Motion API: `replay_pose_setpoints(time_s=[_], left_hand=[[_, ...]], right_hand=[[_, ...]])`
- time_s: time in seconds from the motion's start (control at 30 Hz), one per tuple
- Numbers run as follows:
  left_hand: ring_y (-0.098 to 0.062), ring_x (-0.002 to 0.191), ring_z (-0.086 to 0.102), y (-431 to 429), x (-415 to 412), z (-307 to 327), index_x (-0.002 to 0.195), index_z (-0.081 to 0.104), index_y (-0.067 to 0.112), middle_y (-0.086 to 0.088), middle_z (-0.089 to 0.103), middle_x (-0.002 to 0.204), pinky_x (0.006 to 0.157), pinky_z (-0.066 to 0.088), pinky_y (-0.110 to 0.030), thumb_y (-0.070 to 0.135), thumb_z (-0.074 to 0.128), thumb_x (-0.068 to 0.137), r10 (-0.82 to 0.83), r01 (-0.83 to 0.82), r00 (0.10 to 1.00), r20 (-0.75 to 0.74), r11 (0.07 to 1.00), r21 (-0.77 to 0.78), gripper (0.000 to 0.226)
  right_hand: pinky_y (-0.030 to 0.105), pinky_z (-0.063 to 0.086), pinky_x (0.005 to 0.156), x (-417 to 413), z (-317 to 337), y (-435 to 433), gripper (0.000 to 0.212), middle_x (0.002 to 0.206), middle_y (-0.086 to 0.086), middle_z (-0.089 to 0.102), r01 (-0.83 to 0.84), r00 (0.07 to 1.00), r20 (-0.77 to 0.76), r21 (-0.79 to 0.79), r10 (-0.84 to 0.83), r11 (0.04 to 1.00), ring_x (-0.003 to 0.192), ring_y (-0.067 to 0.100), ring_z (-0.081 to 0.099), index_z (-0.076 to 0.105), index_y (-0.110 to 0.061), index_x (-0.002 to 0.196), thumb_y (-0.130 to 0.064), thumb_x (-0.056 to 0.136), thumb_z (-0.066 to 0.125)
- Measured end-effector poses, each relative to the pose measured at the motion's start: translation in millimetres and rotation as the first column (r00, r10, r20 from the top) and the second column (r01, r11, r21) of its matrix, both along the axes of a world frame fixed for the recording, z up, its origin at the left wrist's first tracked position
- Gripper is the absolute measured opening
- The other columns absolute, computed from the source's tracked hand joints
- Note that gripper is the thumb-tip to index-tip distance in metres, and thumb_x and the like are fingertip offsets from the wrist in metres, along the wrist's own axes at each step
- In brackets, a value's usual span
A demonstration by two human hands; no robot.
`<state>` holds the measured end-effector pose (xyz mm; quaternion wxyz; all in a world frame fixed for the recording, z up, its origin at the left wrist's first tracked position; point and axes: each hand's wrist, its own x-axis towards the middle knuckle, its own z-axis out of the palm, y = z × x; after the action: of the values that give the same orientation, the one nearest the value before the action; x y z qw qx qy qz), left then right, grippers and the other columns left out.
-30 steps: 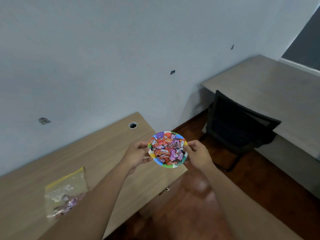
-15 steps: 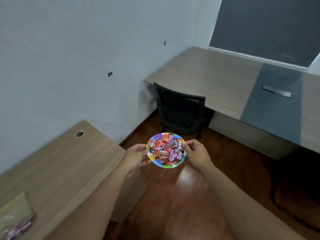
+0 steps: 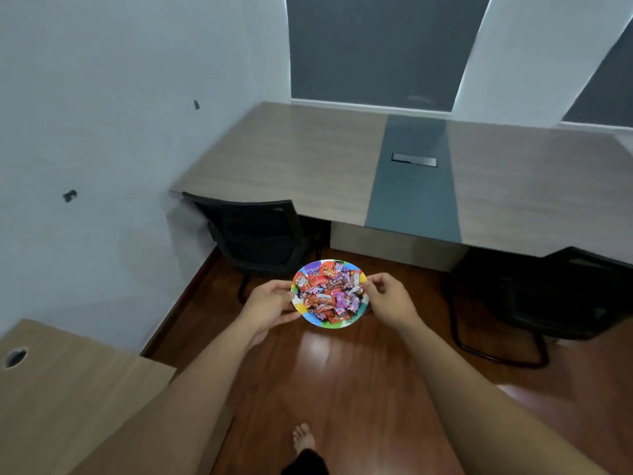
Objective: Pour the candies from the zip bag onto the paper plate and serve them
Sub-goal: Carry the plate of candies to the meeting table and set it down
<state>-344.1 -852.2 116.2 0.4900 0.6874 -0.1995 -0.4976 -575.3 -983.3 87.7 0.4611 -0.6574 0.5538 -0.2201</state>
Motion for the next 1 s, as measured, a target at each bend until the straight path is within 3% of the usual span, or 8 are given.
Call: replay_pose_setpoints(time_s=[0.1, 0.27, 0.37, 0.5, 0.57, 0.73, 1.0], left_hand=[[-0.023, 0.103, 0.079, -45.0, -14.4, -2.2, 0.126, 0.069, 0.010, -0.014, 0.079, 0.117, 0.077, 0.068, -0.034, 0.011, 0.064, 0.106, -0.063, 0.063, 0.998, -0.002, 0.998, -0.003, 0.021], [-0.024, 0.101, 0.079, -127.6, -28.6, -3.4, 0.122, 0.070, 0.011, -0.014, 0.080, 0.115, 0.072, 0.068, -0.032, 0.010, 0.064, 0.106, -0.132, 0.131, 0.991, -0.020, 0.991, -0.018, 0.017], [-0.029, 0.109, 0.079, -183.0, -29.0, -3.5, 0.123, 0.071, 0.011, -0.015, 0.081, 0.117, 0.072, 0.067, -0.032, 0.012, 0.066, 0.105, -0.171, 0.171, 0.985, -0.036, 0.985, -0.023, 0.019], [-0.025, 0.101, 0.080, -257.1, -29.1, -7.1, 0.124, 0.071, 0.011, -0.013, 0.081, 0.115, 0.075, 0.067, -0.035, 0.012, 0.066, 0.105, -0.210, 0.209, 0.977, -0.043, 0.978, -0.019, 0.020], [-0.029, 0.106, 0.080, -292.7, -30.5, -9.2, 0.124, 0.071, 0.012, -0.013, 0.081, 0.116, 0.079, 0.068, -0.037, 0.013, 0.066, 0.105, -0.241, 0.241, 0.970, -0.043, 0.971, -0.010, 0.019], [-0.027, 0.103, 0.080, -373.0, -38.5, -15.7, 0.125, 0.071, 0.013, -0.012, 0.080, 0.118, 0.085, 0.068, -0.041, 0.014, 0.067, 0.105, -0.316, 0.316, 0.947, -0.055, 0.949, 0.002, 0.021], [-0.031, 0.112, 0.079, -485.7, -68.3, -33.4, 0.126, 0.071, 0.015, -0.010, 0.080, 0.123, 0.087, 0.069, -0.043, 0.014, 0.066, 0.105, -0.347, 0.349, 0.936, -0.060, 0.937, 0.021, 0.022]], right_hand=[[0.049, 0.072, 0.071, -21.6, 2.2, -31.4, 0.009, 0.101, 0.000, 0.081, 0.057, 0.998, -0.012, 0.010, -0.057, 0.998, 0.087, 0.018, 0.083, 0.067, -0.031, 0.101, -0.039, 0.104, 0.064], [0.031, 0.068, 0.057, -41.0, 8.8, -89.0, 0.015, 0.101, 0.004, 0.080, 0.141, 0.990, -0.020, 0.039, -0.140, 0.989, 0.080, 0.015, 0.083, 0.065, -0.016, 0.112, -0.031, 0.109, 0.063], [0.034, 0.069, 0.059, -45.5, 7.8, -133.8, 0.013, 0.099, 0.006, 0.080, 0.193, 0.981, -0.006, 0.070, -0.193, 0.979, 0.076, 0.016, 0.083, 0.064, -0.017, 0.109, -0.030, 0.109, 0.064], [0.043, 0.072, 0.067, -50.7, 6.4, -194.4, 0.014, 0.100, 0.005, 0.080, 0.239, 0.971, -0.016, 0.087, -0.238, 0.967, 0.080, 0.018, 0.084, 0.064, -0.016, 0.111, -0.030, 0.108, 0.064], [0.045, 0.072, 0.067, -54.8, 4.3, -222.5, 0.014, 0.100, 0.006, 0.080, 0.269, 0.963, 0.004, 0.102, -0.271, 0.958, 0.080, 0.020, 0.084, 0.065, -0.015, 0.111, -0.030, 0.108, 0.065], [0.023, 0.062, 0.051, -71.1, -2.2, -282.1, 0.017, 0.101, 0.004, 0.079, 0.343, 0.939, -0.017, 0.094, -0.343, 0.935, 0.071, 0.013, 0.080, 0.065, -0.012, 0.116, -0.027, 0.109, 0.064], [0.026, 0.064, 0.053, -106.4, -20.6, -387.4, 0.019, 0.100, 0.004, 0.079, 0.350, 0.936, -0.021, 0.117, -0.350, 0.929, 0.065, 0.014, 0.079, 0.064, -0.011, 0.116, -0.029, 0.109, 0.063]])
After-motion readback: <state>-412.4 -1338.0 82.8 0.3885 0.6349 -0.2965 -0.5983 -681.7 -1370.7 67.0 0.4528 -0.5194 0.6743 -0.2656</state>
